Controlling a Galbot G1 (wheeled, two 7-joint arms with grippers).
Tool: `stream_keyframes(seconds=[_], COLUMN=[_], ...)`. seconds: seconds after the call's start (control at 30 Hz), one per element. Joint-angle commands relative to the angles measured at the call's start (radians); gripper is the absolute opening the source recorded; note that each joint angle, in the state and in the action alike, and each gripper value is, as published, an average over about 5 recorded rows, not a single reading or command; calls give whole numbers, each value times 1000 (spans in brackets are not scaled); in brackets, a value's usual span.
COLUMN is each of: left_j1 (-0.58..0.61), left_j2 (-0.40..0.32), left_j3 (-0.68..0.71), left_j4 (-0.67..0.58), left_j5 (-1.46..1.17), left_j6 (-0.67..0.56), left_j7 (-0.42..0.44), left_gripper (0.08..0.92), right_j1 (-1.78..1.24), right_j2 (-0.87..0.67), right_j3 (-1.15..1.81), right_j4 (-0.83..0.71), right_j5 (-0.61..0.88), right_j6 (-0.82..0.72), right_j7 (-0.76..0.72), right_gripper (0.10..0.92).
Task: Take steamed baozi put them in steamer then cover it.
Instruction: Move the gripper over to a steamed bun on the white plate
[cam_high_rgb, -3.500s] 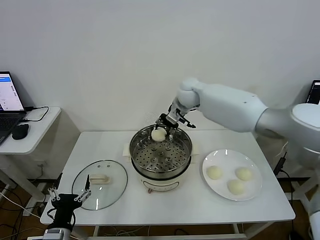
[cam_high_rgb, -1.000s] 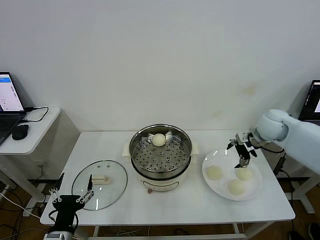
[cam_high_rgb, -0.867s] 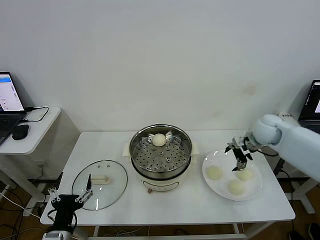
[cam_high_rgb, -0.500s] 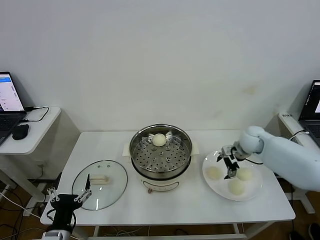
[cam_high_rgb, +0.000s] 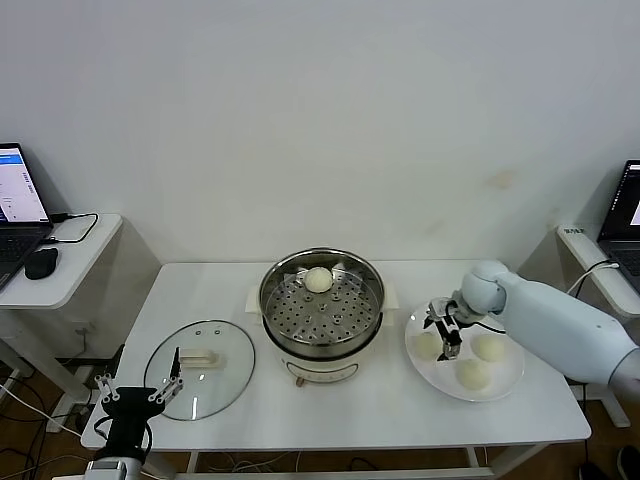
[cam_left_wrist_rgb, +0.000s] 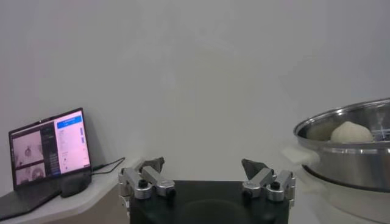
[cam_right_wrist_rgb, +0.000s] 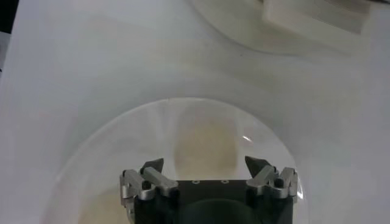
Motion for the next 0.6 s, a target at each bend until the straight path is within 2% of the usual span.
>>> stream_keyframes(seconds=[0.03,0.37,0.6], left_j1=[0,1,-4], left_j2=[-3,-3,-2], left_j3=[2,3,9], left_j4=[3,0,-6], left_j5=[0,1,1], left_j6=[0,0,1], left_j7=[0,0,1], left_gripper=[823,823,823], right_j1=[-28,-5,87], right_j2=[24,-4,-77], right_j3=[22,28,8], right_j4=[-32,-7,77], right_j5=[-30,-24,35], right_j6=[0,-3,-28], right_j7=[4,-7,-19], right_gripper=[728,596,531])
